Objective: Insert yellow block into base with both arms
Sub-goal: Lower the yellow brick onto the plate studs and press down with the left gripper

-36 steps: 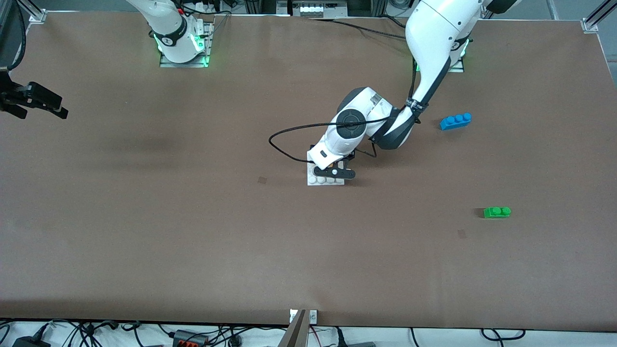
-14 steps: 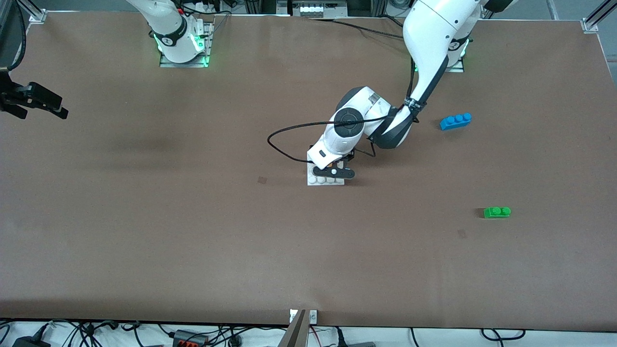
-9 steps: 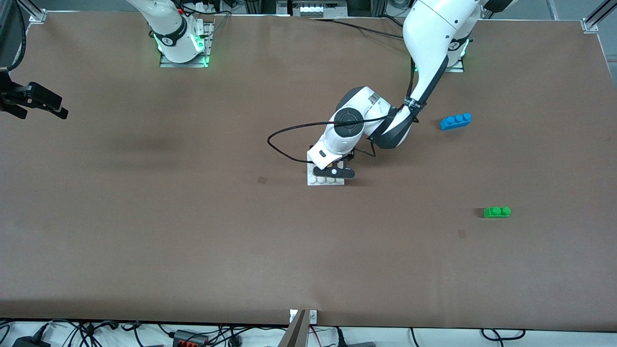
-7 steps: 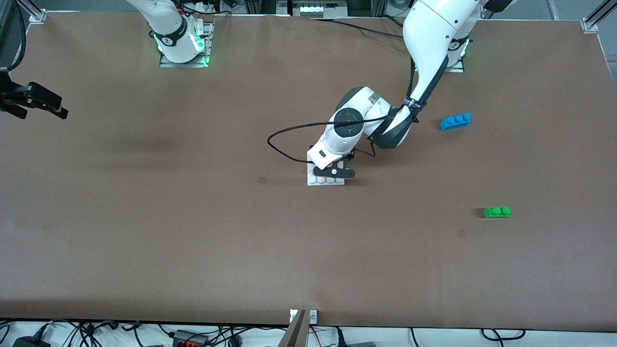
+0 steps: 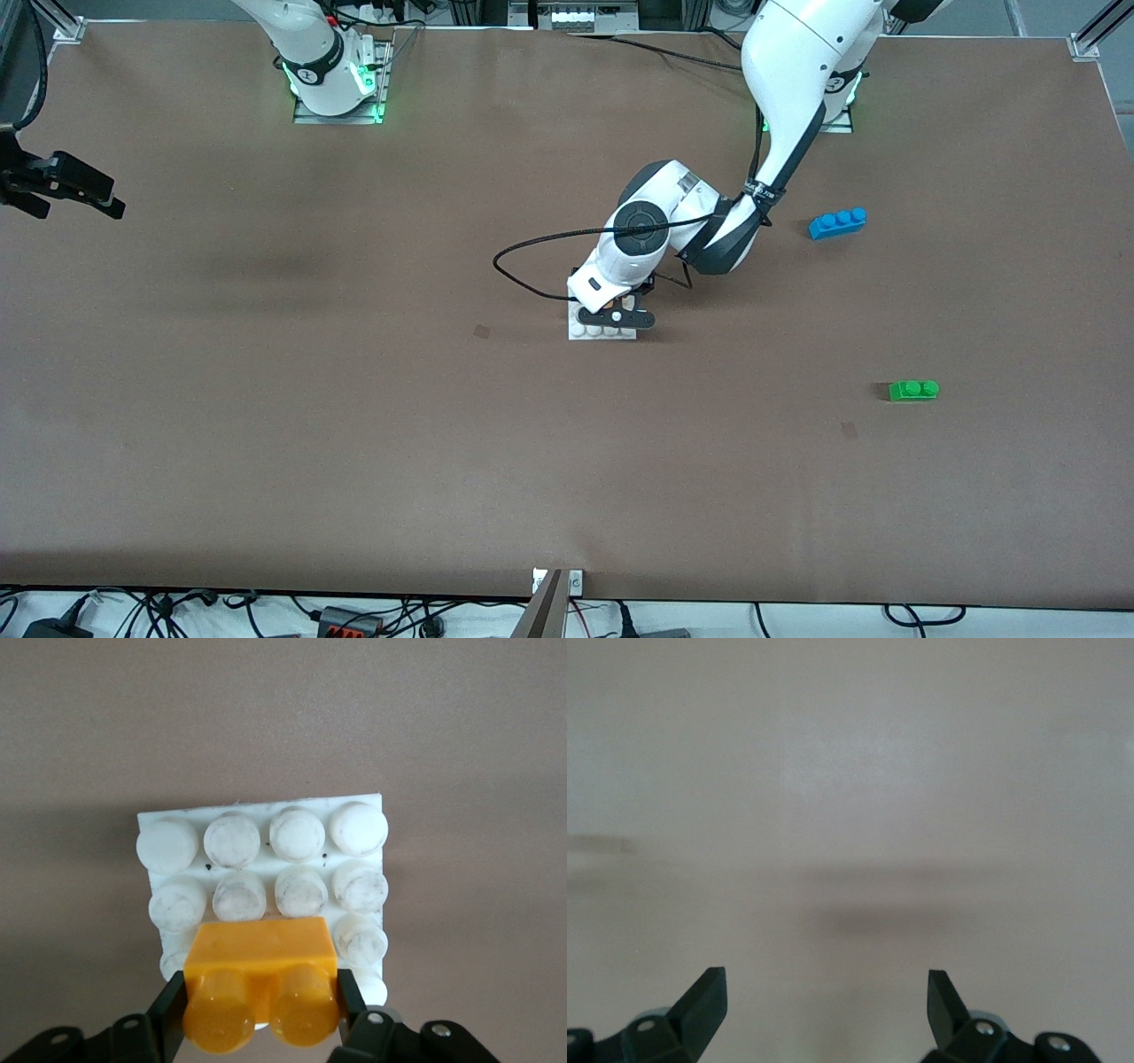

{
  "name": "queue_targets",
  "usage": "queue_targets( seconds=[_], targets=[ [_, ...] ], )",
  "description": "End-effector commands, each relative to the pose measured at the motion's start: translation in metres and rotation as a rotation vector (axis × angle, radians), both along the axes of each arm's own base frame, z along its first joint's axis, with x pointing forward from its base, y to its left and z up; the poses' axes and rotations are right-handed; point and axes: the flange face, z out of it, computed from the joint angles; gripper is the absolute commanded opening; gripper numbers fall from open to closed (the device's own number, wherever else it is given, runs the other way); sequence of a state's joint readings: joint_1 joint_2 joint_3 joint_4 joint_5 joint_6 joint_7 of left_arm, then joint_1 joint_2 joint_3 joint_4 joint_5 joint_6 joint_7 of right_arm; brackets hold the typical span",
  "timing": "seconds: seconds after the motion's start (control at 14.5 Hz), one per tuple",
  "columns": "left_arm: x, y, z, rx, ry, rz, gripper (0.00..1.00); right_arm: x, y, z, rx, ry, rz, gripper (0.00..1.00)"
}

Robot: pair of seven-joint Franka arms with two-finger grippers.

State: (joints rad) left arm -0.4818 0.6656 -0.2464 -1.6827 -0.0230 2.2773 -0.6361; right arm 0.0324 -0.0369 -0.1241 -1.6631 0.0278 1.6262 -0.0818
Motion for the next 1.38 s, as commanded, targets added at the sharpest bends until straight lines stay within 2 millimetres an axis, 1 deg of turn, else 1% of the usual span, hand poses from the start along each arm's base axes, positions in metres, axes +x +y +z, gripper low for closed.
queue_targets(
  seconds=[0.0, 0.07, 0.21, 0.35, 0.41, 0.9, 1.04, 1.17, 1.31],
  targets=[
    [0.000, 0.007, -0.029, 0.052, 0.014, -0.019, 0.46, -0.002, 0.000, 0.001, 0.010, -0.002, -0.014, 1.00],
    [-0.001, 0.008, -0.032, 0.054, 0.018, -0.021, 0.46, -0.001, 0.000, 0.001, 0.010, -0.002, -0.014, 1.00],
    [0.004, 0.014, -0.026, 0.057, 0.018, -0.012, 0.46, -0.001, 0.000, 0.001, 0.011, -0.002, -0.014, 1.00],
    [0.015, 0.025, -0.009, 0.053, 0.006, 0.007, 0.46, -0.001, 0.000, 0.000, 0.011, -0.001, -0.014, 1.00],
    [0.015, 0.026, -0.004, 0.062, 0.015, 0.006, 0.46, -0.001, -0.001, 0.001, 0.011, -0.002, -0.015, 1.00],
    [0.013, 0.027, 0.000, 0.070, 0.035, 0.009, 0.45, -0.002, -0.002, 0.000, 0.013, -0.001, -0.017, 1.00],
    [0.011, 0.026, 0.009, 0.070, 0.035, -0.014, 0.45, -0.002, -0.002, 0.000, 0.013, -0.001, -0.017, 1.00],
    [0.006, 0.025, 0.010, 0.072, 0.060, -0.082, 0.45, -0.002, -0.002, 0.001, 0.013, -0.002, -0.017, 1.00],
    [0.006, 0.024, 0.017, 0.064, 0.052, -0.096, 0.45, -0.002, -0.002, 0.000, 0.013, -0.001, -0.017, 1.00]
  ],
)
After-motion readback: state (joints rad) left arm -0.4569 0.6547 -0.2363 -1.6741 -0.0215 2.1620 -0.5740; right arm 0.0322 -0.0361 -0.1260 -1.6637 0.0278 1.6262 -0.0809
